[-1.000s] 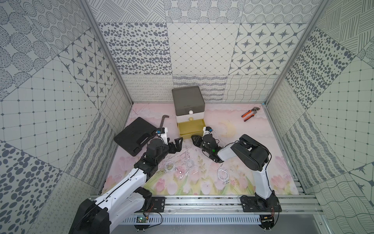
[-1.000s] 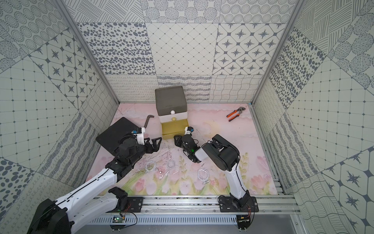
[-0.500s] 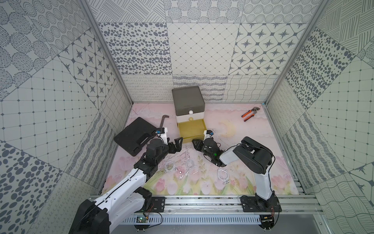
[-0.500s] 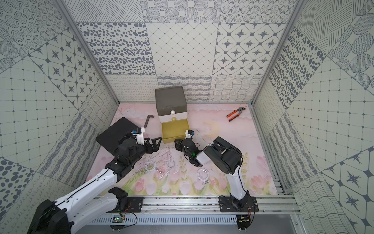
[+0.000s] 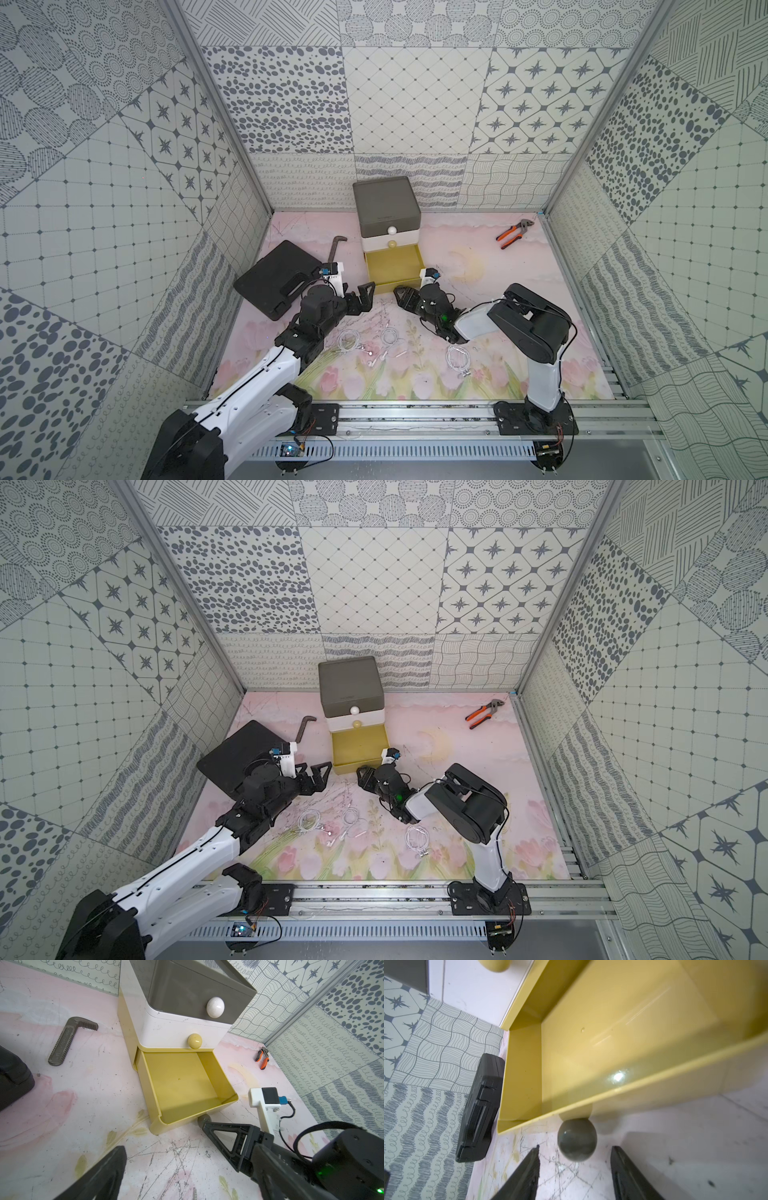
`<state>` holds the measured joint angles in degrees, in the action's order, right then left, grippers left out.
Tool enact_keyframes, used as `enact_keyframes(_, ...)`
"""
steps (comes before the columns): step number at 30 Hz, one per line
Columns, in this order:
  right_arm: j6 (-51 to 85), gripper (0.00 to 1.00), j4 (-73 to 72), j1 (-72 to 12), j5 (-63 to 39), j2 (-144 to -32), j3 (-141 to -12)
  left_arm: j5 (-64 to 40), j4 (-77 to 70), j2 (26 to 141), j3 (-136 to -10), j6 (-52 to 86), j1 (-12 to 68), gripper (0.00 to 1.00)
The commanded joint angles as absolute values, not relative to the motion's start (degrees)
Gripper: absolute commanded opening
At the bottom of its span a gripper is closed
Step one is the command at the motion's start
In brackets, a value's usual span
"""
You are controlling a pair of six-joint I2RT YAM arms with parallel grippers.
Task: Place the wired earphones into the drawer by color
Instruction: Open the drawer in the storage box, then pick up the wired earphones from the center of the board.
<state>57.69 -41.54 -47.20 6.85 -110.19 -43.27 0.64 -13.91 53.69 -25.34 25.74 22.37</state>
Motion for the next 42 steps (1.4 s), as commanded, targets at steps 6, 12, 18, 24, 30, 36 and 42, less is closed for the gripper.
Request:
enact_keyframes(6,54.31,0.66,-20.44,-47.52,8.52,-95.43,-38.96,0.19,-15.21,54.4,-25.09,24.43,22.34,0.99)
enact_keyframes(12,48.26,0.7,6.34,-47.48,9.7,-82.14,-40.54,-0.08,-15.28,54.44,-25.06,24.61,22.34,0.99)
enact_keyframes(18,47.78,0.73,26.7,-47.47,10.4,-69.72,-39.27,-0.33,-14.94,54.4,-25.05,24.7,22.36,0.99)
enact_keyframes(24,50.52,0.73,37.19,-47.57,8.93,-61.29,-36.53,-0.21,-14.77,54.71,-25.14,24.61,22.41,0.99)
enact_keyframes(30,50.03,0.67,41.81,-47.96,7.08,-61.73,-36.95,-0.52,-14.94,55.2,-25.14,24.77,22.38,0.99)
enact_keyframes(36,47.85,0.65,41.39,-51.73,3.86,-70.05,-40.66,-0.29,-14.59,55.63,-25.32,24.52,22.41,0.99)
enact_keyframes(42,47.46,0.65,38.4,-54.69,4.07,-76.51,-42.69,0.0,-14.37,55.63,-25.23,24.34,22.37,0.99)
